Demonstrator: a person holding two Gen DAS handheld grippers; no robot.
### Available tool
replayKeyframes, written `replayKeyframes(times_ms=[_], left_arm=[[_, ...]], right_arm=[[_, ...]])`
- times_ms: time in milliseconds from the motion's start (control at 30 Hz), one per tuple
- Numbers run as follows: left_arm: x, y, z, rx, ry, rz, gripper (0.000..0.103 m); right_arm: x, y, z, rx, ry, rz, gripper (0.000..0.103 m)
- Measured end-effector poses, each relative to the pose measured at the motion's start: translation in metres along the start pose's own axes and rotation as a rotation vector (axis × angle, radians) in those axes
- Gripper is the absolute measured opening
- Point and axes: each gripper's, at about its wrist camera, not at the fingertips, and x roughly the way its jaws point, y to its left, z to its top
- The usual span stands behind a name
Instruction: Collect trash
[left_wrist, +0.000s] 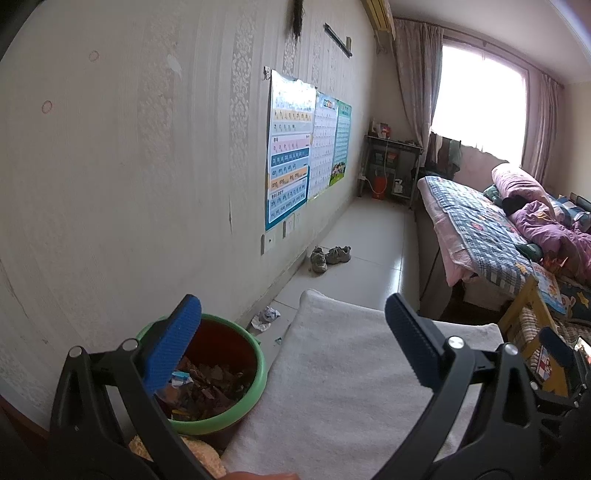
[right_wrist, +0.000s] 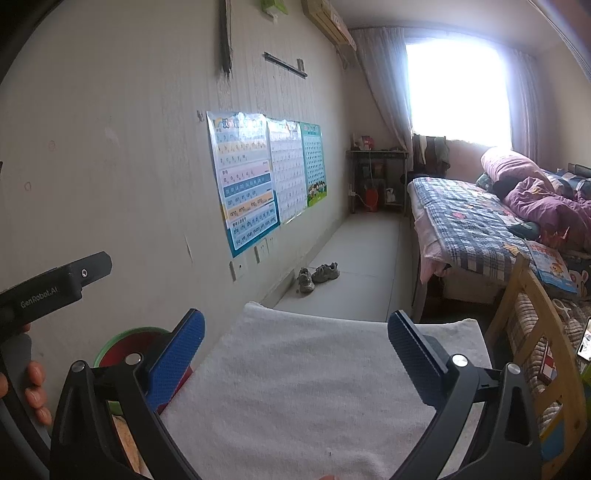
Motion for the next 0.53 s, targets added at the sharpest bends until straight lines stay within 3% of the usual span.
replayKeyframes(times_ms=[200, 333, 400, 533], left_arm=[[0.003, 0.0, -0.004, 0.007, 0.018, -0.001, 0.098], [0.009, 0.003, -0.008, 0.031, 0.029, 0.018, 0.098], [0.012, 0.01, -0.012, 0.03, 0.048, 0.029, 0.098], [0.018, 0.031, -0.022, 0.013, 0.083, 0.074, 0.098]], right_arm=[[0.006, -0.002, -0.006, 0.003, 0.028, 0.001, 0.096], [0.026, -0.026, -0.024, 0.077, 0.125, 0.004, 0.096], [0.038, -0.046, -0.036, 0.109, 0.181, -0.036, 0.096], [0.067, -0.104, -0.084, 0.092, 0.32, -0.217, 0.096]])
